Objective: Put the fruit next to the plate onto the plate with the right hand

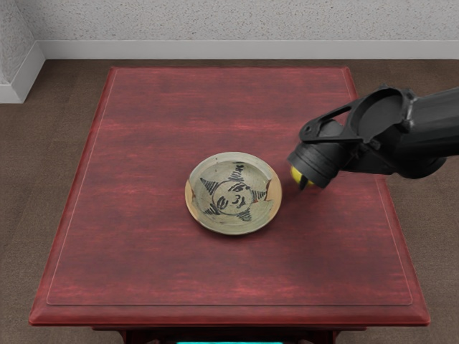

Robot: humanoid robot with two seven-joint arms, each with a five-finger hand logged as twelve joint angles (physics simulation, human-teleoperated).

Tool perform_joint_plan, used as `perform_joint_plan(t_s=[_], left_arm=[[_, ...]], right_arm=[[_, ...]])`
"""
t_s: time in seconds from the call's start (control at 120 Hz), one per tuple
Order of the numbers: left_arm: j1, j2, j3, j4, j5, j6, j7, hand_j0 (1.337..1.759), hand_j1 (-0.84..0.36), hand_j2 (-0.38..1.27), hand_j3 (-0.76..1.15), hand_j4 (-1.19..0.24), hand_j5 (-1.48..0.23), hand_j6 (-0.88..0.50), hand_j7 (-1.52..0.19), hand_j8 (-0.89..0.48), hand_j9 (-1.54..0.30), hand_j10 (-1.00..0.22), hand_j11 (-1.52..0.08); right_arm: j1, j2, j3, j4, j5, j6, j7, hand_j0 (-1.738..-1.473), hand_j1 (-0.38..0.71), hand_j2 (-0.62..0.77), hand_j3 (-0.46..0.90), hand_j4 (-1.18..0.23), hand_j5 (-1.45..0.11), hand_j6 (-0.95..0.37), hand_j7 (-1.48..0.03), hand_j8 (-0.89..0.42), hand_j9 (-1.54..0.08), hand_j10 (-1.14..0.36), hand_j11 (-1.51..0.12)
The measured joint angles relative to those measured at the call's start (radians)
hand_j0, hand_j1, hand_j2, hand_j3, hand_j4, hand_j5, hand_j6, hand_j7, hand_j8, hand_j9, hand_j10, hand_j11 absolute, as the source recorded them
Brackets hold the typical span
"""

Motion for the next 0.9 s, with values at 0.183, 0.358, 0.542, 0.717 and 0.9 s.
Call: perform_joint_plan(t_s=[0.183,0.358,0.542,0.717,0.9], left_arm=[[0.001,0.0,0.0,0.0,0.0,0.0,0.0,1.658,0.07,0.05,0.0,-0.23,-0.3,-0.23,-0.3,-0.23,-0.3,-0.23,-0.3],[0.0,0.0,0.0,0.0,0.0,0.0,0.0,1.658,0.07,0.05,0.0,-0.23,-0.3,-0.23,-0.3,-0.23,-0.3,-0.23,-0.3],[0.001,0.0,0.0,0.0,0.0,0.0,0.0,1.658,0.07,0.05,0.0,-0.23,-0.3,-0.23,-0.3,-0.23,-0.3,-0.23,-0.3],[0.0,0.0,0.0,0.0,0.0,0.0,0.0,1.658,0.07,0.05,0.0,-0.23,-0.3,-0.23,-0.3,-0.23,-0.3,-0.23,-0.3],[0.001,0.0,0.0,0.0,0.0,0.0,0.0,1.658,0.07,0.05,0.0,-0.23,-0.3,-0.23,-0.3,-0.23,-0.3,-0.23,-0.3]], right_arm=[[0.075,-0.031,-0.012,0.008,0.046,-0.002,0.0,-1.652,0.31,0.33,0.0,-0.79,-1.14,-0.29,-1.13,-0.24,-1.16,-0.71,-1.17],[0.188,-0.026,0.002,0.064,0.11,-0.003,0.0,-1.653,0.28,0.31,0.0,-0.81,-1.19,-0.32,-1.13,-0.26,-1.16,-0.73,-1.16],[0.256,0.042,0.075,0.103,0.135,-0.002,0.0,-1.654,0.3,0.33,0.0,-0.82,-1.23,-0.31,-1.13,-0.26,-1.15,-0.72,-1.16],[0.286,0.087,0.168,0.118,0.166,-0.001,0.0,-1.656,0.3,0.34,0.0,-0.82,-1.25,-0.3,-1.13,-0.25,-1.16,-0.72,-1.17],[0.287,0.096,0.209,0.118,0.172,-0.002,0.001,-1.655,0.32,0.36,0.0,-0.82,-1.25,-0.3,-1.13,-0.25,-1.16,-0.71,-1.17]])
